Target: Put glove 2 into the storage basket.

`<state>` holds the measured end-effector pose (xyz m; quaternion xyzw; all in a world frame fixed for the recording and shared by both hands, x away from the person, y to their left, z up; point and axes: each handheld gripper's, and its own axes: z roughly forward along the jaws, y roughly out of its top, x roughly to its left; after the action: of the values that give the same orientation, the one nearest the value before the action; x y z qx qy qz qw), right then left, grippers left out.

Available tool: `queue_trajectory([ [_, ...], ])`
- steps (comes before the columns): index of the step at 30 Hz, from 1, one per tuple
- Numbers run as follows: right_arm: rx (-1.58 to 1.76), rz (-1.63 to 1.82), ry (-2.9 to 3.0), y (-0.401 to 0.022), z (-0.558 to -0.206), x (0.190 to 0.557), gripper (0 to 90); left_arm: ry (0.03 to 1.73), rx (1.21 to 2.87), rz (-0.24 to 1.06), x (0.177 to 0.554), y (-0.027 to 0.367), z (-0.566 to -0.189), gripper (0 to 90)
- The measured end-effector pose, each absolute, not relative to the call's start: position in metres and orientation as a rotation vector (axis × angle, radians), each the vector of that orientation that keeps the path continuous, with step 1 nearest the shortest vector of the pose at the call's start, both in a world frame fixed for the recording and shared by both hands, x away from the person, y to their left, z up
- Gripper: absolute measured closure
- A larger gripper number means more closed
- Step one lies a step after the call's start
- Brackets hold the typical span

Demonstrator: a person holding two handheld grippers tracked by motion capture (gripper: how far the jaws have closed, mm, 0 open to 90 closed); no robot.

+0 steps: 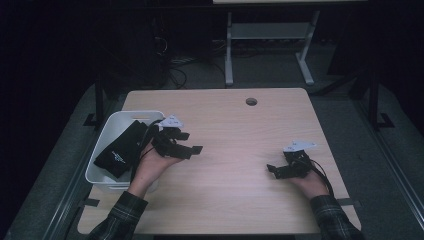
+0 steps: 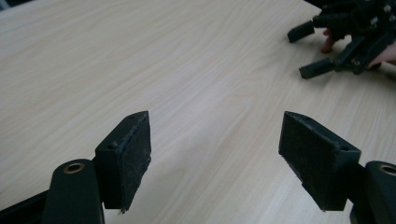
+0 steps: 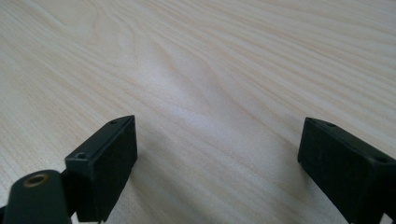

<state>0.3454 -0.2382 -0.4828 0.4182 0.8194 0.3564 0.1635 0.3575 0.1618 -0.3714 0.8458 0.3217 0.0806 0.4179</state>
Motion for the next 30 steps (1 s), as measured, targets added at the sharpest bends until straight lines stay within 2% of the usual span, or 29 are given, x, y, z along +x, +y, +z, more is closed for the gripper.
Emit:
queue_trajectory([
  [16, 1.191, 1.015, 2.338, -0.238, -0.483, 0.345, 11.6, 0.719, 2.206, 0.169, 0.341, 0.115, -0.409, 21.2],
  [30, 1.191, 1.015, 2.337, -0.238, -0.483, 0.345, 11.6, 0.688, 2.278, 0.185, 0.332, 0.104, -0.44, 17.7],
])
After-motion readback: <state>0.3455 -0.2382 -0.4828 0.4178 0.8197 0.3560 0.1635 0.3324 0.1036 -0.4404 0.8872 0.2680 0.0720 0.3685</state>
